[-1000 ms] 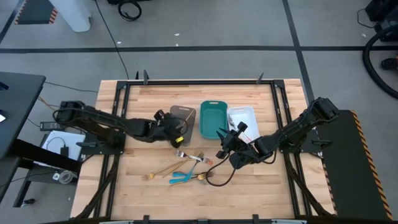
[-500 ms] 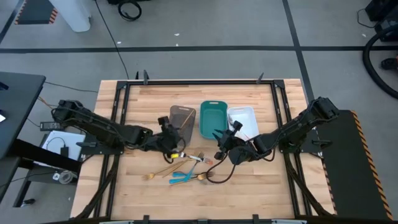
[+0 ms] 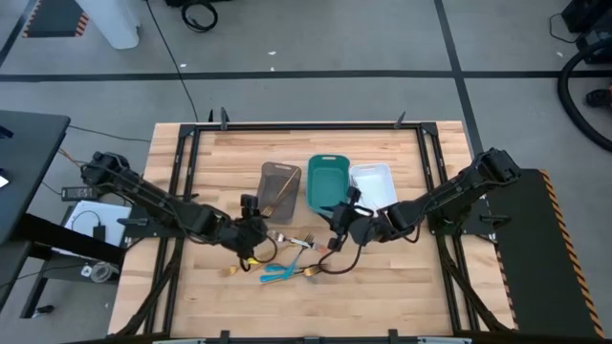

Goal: Sort silverware by color (type)
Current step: Put the blue fork into the green bin

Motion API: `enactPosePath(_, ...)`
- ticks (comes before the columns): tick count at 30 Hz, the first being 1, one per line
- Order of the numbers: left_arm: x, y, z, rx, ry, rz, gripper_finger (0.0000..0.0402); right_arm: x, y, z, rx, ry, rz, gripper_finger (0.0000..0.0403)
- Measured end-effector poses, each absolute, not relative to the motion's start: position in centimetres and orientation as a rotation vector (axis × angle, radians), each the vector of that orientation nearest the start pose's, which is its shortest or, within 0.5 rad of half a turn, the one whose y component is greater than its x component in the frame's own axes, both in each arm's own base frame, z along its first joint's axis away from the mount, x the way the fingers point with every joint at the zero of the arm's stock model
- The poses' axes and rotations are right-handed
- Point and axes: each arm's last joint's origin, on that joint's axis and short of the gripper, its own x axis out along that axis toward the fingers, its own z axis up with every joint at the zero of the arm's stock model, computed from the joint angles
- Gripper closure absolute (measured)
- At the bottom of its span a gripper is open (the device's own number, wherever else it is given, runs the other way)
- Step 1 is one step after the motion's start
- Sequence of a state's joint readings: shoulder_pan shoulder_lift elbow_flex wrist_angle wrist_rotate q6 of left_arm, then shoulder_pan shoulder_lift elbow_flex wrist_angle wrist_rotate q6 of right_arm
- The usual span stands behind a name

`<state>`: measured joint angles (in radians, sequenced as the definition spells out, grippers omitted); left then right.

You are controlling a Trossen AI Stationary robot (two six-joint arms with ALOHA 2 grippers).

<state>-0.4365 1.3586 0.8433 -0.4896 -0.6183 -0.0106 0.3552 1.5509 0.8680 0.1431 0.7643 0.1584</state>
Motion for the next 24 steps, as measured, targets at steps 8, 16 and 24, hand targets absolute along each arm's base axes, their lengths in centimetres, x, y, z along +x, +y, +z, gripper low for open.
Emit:
enactPosePath(8,23.3,-10.2,21.5,0.554,0.876,0.132,0.0214,30.7,9.1,21.5,-0.131,0.416,-0.435,0.0319)
enactPosePath(16,22.6,-11.4,20.7,0.596,0.843,0.095,0.0214,30.7,9.1,21.5,-0.131,0.416,-0.434,0.0319)
enactPosePath(24,21.4,-11.1,17.3,0.572,0.792,0.109,0.0214,30.7,9.2,21.5,-0.131,0.416,-0.434,0.0319)
